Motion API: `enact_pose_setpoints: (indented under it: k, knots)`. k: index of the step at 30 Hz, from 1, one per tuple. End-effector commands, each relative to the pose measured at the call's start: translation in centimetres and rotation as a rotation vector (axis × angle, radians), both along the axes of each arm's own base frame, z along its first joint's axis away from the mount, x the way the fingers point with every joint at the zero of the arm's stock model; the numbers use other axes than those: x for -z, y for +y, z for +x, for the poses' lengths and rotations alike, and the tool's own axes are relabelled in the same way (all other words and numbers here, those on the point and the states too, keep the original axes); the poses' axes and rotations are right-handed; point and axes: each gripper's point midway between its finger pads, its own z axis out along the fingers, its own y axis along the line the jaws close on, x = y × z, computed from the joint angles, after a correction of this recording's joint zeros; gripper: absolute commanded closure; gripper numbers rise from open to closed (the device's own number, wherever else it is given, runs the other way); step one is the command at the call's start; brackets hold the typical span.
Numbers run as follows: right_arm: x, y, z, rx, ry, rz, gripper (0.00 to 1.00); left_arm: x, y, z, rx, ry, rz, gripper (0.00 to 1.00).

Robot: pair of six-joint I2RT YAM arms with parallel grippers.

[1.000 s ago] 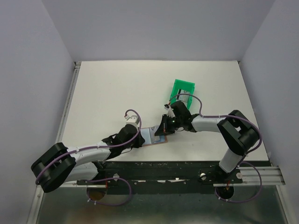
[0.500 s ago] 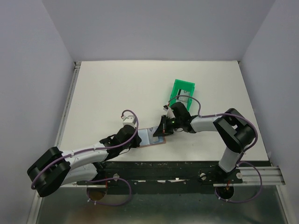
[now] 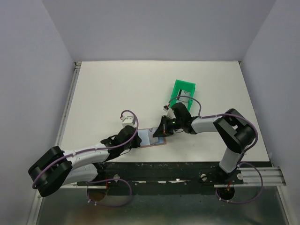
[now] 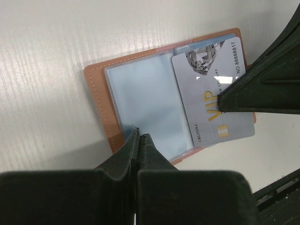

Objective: Put the credit cards into the card holder
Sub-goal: Insert the credit card into the card holder.

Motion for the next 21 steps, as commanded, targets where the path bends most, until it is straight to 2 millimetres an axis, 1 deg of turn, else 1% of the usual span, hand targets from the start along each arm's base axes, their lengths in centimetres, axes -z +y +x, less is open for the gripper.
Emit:
enact_pose_setpoints:
  k: [1, 11, 15, 21]
  knots:
    - [0.3, 0.1, -0.5, -0.017, 0.026, 0.026, 1.00, 2.3, 1.6, -1.1, -0.012, 0.062, 0.080, 1.00]
    - [0.4, 0.2, -0.4, -0.019, 0.032, 0.028, 1.00, 2.6, 1.6, -1.3, -0.011, 0.070, 0.081, 1.00]
    - [0.7, -0.1, -0.3, 0.000, 0.027, 0.008, 1.00, 2.6, 1.6, -1.3, -0.009, 0.072, 0.079, 1.00]
    - [0.4, -0.7, -0.1, 0.039, -0.001, -0.006, 1.00, 2.8, 1.7, -1.5, -0.009, 0.076, 0.081, 1.00]
